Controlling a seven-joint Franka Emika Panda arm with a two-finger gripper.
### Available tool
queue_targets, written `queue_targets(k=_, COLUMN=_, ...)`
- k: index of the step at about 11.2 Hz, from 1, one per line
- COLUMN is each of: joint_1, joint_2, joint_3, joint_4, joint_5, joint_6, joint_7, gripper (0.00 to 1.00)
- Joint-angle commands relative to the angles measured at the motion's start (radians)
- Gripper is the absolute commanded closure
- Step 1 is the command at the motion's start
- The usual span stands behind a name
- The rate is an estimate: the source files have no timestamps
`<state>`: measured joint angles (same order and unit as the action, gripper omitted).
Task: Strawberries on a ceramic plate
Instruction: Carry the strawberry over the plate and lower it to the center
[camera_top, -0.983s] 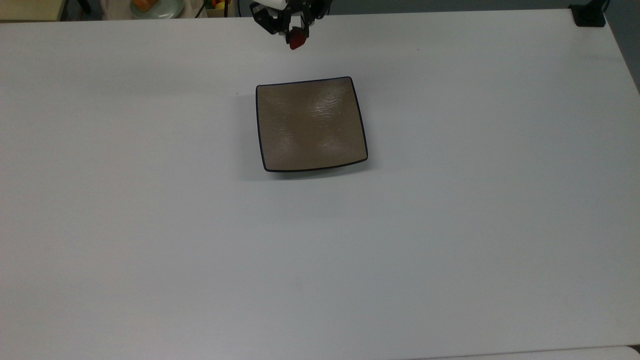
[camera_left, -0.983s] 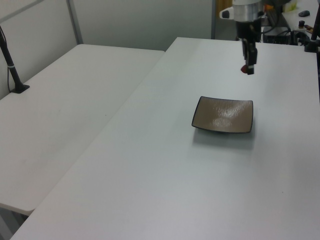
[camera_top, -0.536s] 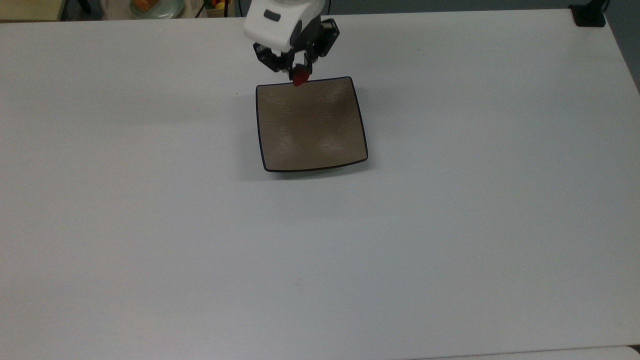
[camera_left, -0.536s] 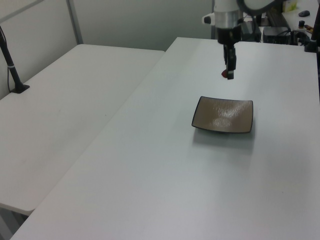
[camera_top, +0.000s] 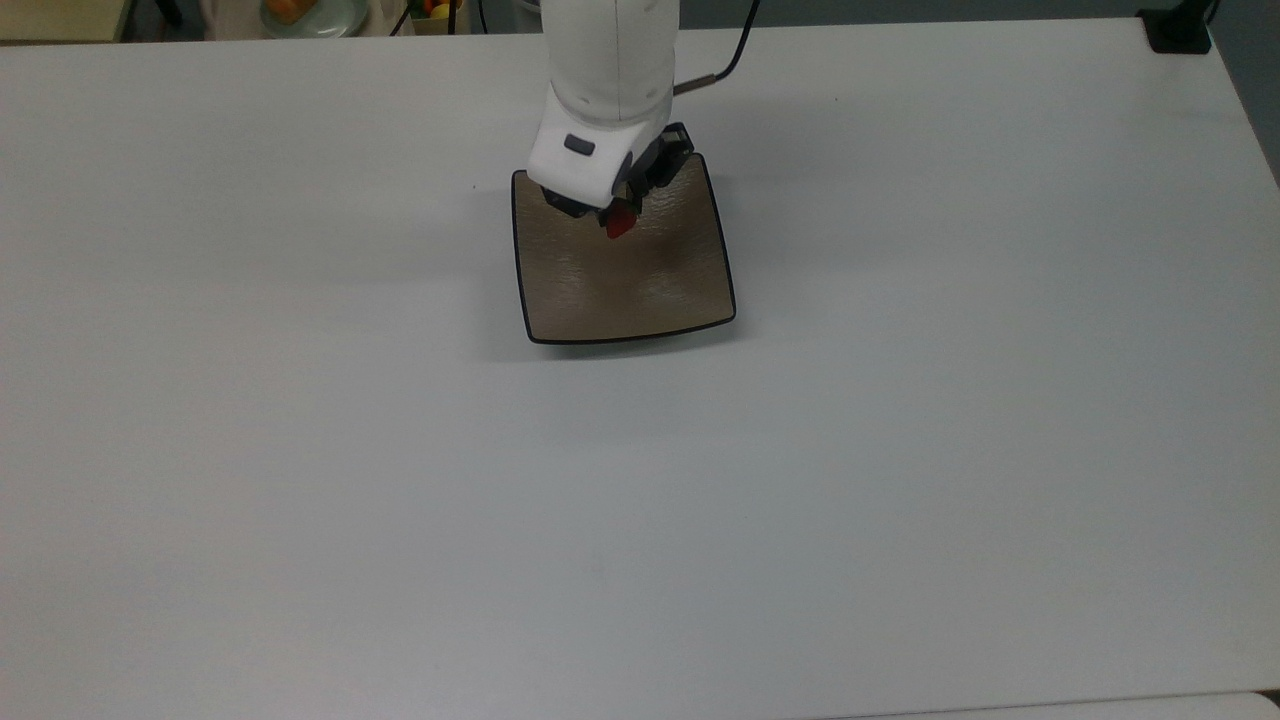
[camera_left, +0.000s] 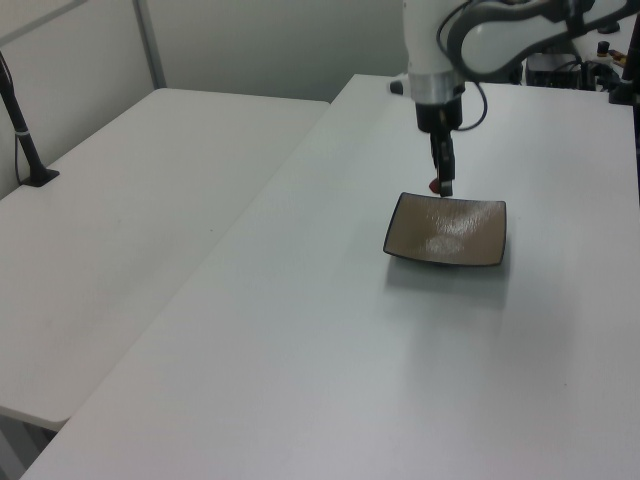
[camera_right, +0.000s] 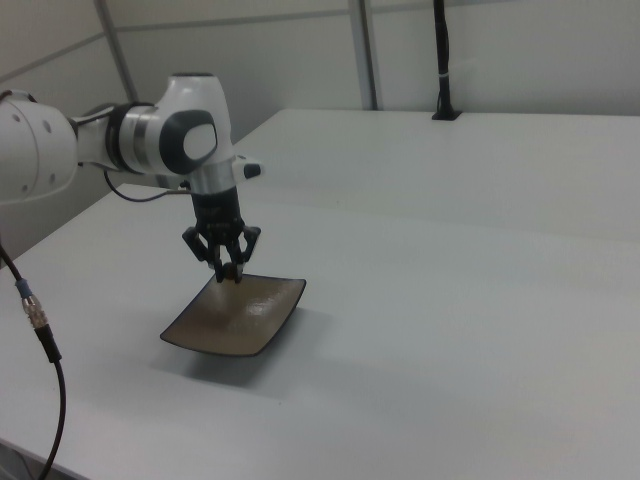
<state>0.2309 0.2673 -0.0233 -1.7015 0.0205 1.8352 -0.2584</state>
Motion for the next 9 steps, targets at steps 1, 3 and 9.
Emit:
queue_targets(k=1, joint_1=0.019, joint_2=0.026, joint_3=-0.003, joint_4=-0.070, joint_5=-0.007, joint_6=0.088, joint_7=0.007, gripper=0.99)
queue_targets(k=3, joint_1=0.024, joint_2=0.039, joint_3=-0.003, joint_4=-0.107, joint_5=-0.007, joint_6=0.136, joint_7=0.011, gripper=0.99)
queue_targets(k=9, joint_1=0.030, joint_2=0.035, joint_3=-0.003, joint_4=-0.115, joint_5=-0.017, joint_6=0.157, joint_7=0.018, gripper=0.00)
